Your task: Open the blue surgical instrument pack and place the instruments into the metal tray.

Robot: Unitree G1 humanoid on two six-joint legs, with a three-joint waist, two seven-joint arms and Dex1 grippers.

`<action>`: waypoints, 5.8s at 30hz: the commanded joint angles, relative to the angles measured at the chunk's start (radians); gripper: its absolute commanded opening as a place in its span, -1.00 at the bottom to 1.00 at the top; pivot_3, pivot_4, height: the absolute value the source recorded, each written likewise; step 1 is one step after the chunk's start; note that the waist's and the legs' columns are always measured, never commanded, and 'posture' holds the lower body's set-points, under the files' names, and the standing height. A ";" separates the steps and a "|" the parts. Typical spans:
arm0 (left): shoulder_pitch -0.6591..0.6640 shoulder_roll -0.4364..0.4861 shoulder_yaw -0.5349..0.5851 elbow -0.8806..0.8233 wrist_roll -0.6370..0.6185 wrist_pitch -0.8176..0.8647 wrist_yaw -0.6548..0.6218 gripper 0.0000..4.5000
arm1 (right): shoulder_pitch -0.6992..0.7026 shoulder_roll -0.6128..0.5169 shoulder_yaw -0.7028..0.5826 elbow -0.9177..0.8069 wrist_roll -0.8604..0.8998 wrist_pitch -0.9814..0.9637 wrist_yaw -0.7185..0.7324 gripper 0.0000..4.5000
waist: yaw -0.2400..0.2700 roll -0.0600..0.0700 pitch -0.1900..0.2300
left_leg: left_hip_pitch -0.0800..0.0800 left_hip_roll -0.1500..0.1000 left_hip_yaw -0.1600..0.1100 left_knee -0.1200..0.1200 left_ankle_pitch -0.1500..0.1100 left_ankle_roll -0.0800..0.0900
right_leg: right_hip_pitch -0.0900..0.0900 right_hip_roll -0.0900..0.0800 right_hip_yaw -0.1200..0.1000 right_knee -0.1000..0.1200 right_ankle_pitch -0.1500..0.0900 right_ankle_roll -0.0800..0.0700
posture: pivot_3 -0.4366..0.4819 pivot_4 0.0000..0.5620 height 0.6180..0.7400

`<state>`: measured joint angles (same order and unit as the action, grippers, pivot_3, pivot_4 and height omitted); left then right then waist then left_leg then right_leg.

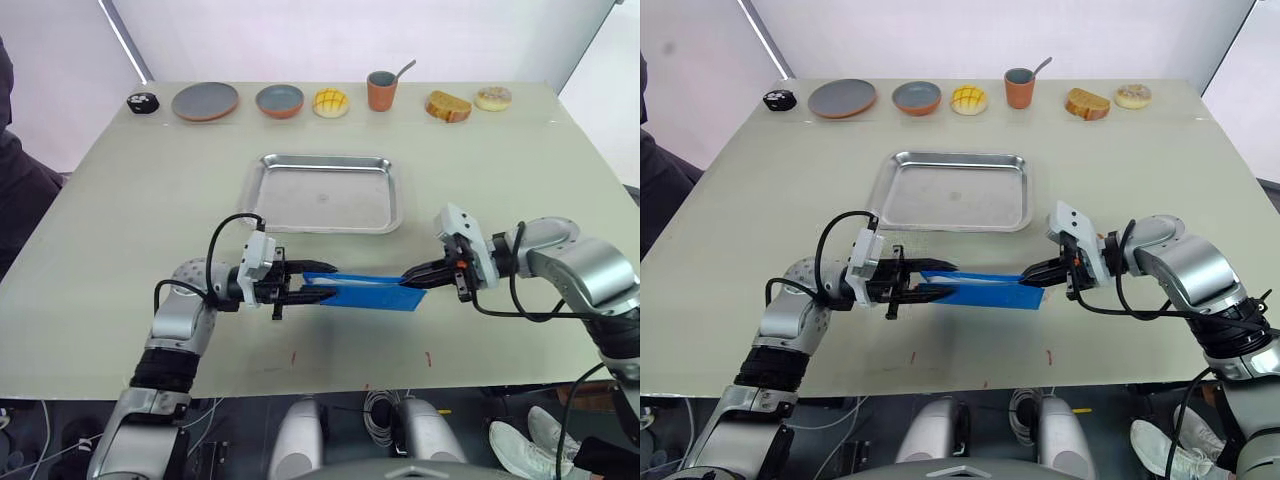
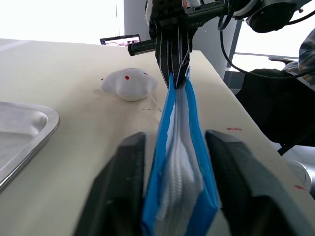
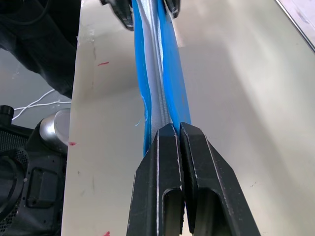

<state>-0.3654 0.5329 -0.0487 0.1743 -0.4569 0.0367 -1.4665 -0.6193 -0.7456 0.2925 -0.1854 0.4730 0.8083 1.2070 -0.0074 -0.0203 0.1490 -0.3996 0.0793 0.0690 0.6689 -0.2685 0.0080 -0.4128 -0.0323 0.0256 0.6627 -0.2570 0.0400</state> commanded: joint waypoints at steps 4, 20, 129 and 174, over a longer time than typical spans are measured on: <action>-0.012 -0.012 -0.008 0.030 0.011 -0.039 -0.017 -0.97 | -0.005 0.015 -0.002 -0.001 -0.013 -0.003 -0.018 -1.00 | -0.001 0.000 0.000 | 0.000 0.000 0.000 0.000 0.000 0.000 | 0.000 0.000 0.000 0.000 0.000 0.000 | -0.05 -0.47 1.00; 0.037 0.067 0.083 0.039 -0.017 -0.078 -0.006 -1.00 | 0.185 -0.004 -0.357 -0.054 0.157 -0.212 0.058 0.29 | 0.000 0.000 0.000 | -0.001 0.000 -0.001 0.000 0.000 0.000 | 0.000 0.000 -0.001 -0.001 0.000 0.000 | -0.05 -0.47 1.00; 0.160 0.097 0.078 -0.025 -0.005 -0.146 0.034 -1.00 | -0.322 0.575 0.039 0.172 -0.075 -0.062 -0.372 -0.99 | 0.004 0.003 -0.001 | -0.001 0.000 0.001 0.000 0.000 0.000 | 0.000 -0.001 -0.002 0.000 0.000 0.000 | -0.05 -0.47 1.00; 0.120 0.080 0.052 -0.045 0.015 -0.113 0.098 -1.00 | -0.146 0.351 -0.020 -0.177 0.138 0.291 -0.269 -0.99 | 0.022 0.003 -0.001 | -0.002 0.000 0.000 0.000 0.000 0.000 | 0.000 -0.002 -0.003 -0.001 0.000 0.000 | -0.05 -0.47 1.00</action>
<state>-0.2429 0.6148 0.0321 0.1313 -0.4682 -0.0881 -1.3692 -0.7551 -0.3994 0.3021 -0.3242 0.5621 1.0759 0.9292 0.0144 -0.0173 0.1484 -0.4018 0.0792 0.0694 0.6691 -0.2685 0.0080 -0.4128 -0.0346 0.0228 0.6618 -0.2571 0.0399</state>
